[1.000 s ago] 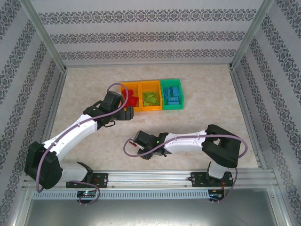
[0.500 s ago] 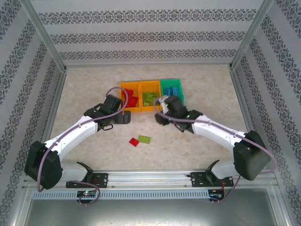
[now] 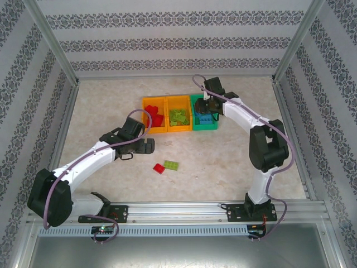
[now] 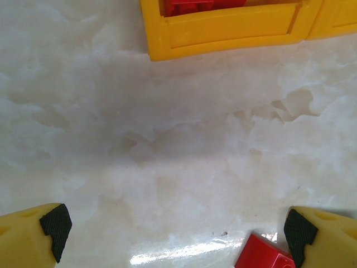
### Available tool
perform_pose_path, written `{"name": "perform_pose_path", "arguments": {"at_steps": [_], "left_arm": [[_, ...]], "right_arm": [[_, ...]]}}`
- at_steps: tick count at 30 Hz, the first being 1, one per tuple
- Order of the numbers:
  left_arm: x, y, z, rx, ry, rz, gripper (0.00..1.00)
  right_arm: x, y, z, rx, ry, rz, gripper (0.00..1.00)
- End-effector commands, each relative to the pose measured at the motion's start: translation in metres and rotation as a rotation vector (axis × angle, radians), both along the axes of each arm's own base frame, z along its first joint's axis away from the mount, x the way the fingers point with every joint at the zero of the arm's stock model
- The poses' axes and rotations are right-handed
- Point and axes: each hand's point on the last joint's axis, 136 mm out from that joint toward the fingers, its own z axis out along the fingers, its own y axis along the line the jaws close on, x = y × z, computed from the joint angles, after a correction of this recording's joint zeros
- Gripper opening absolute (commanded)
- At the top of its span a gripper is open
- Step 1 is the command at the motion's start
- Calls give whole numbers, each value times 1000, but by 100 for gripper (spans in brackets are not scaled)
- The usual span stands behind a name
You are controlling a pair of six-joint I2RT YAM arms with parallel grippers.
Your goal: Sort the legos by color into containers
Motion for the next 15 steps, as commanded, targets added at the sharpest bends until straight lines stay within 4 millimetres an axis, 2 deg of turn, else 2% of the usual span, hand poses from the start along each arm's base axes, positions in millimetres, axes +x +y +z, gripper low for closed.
{"name": "perform_pose_path", "arguments": {"at_steps": [1,5,6,7,8,11,15], "left_arm": [[-5,1,1,6,-7,-17,100],[-7,2,1,6,-9,-13,100],[-7,3,1,5,-9,-12,100],[-7,3,0,6,-9,-13,100],[-7,3,0,6,-9,-12,100],[-7,3,1,3,-13,-9,100],[-7,4,1,2,-15,2,100]], "right_arm": [[8,-20,-1,-39,26,-94,30],[10,-26,-6,-70,38,-116,37],[9,-27,-6,-72,39,-116,43],[8,-27,-6,-72,39,-113,56],[6,-26,-5,-69,36,-111,64],[-1,-23,9,-63,-3,-89,80],[-21,-8,35,-106,-93,11,88]]}}
